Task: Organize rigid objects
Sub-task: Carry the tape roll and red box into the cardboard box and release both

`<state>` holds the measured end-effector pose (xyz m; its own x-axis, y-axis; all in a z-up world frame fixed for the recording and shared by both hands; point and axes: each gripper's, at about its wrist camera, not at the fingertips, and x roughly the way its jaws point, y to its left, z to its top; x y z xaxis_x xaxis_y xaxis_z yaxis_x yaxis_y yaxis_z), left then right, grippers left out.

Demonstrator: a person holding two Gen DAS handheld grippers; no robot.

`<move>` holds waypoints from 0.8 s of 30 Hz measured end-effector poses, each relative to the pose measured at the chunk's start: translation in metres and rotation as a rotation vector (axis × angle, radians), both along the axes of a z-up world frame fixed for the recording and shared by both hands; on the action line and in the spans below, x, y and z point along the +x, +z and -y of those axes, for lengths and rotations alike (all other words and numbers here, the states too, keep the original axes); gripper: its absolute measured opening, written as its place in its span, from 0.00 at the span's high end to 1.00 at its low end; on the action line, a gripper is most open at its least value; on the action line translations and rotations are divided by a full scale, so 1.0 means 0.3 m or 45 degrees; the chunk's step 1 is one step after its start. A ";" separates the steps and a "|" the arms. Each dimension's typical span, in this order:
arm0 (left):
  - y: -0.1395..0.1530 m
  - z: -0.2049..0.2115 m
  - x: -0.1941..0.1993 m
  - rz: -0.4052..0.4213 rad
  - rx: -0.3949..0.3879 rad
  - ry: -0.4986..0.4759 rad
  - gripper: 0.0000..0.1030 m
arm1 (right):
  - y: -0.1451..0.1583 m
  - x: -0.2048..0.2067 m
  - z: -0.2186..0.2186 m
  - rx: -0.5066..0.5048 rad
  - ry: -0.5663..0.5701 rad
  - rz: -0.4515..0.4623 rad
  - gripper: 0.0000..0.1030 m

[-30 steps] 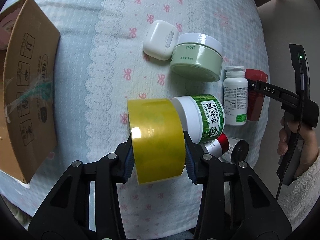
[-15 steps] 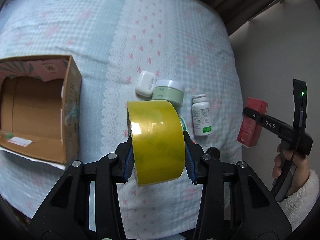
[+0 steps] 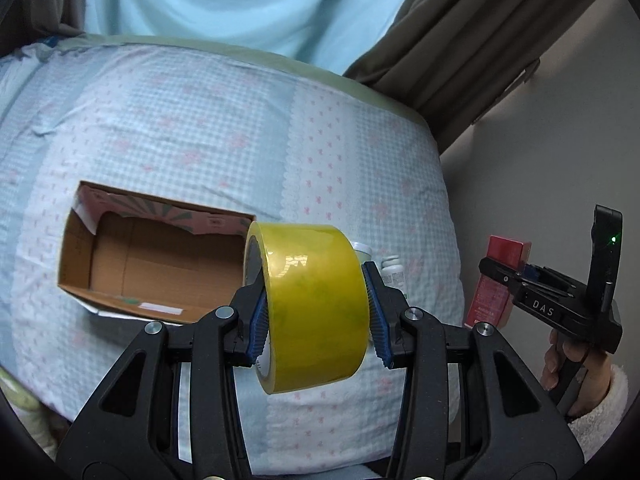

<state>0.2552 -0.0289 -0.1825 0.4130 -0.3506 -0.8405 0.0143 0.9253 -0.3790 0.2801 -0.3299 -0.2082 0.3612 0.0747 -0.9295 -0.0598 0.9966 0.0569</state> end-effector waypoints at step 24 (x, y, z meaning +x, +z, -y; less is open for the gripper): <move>-0.387 -0.746 0.231 -0.214 0.015 -0.160 0.68 | -0.239 0.095 -0.925 0.249 -0.051 -0.160 0.63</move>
<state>0.3244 0.1950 -0.2986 0.2205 -0.3803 -0.8982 0.0673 0.9246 -0.3750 0.3085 -0.0525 -0.2801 0.2496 0.2456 -0.9367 -0.0006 0.9673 0.2535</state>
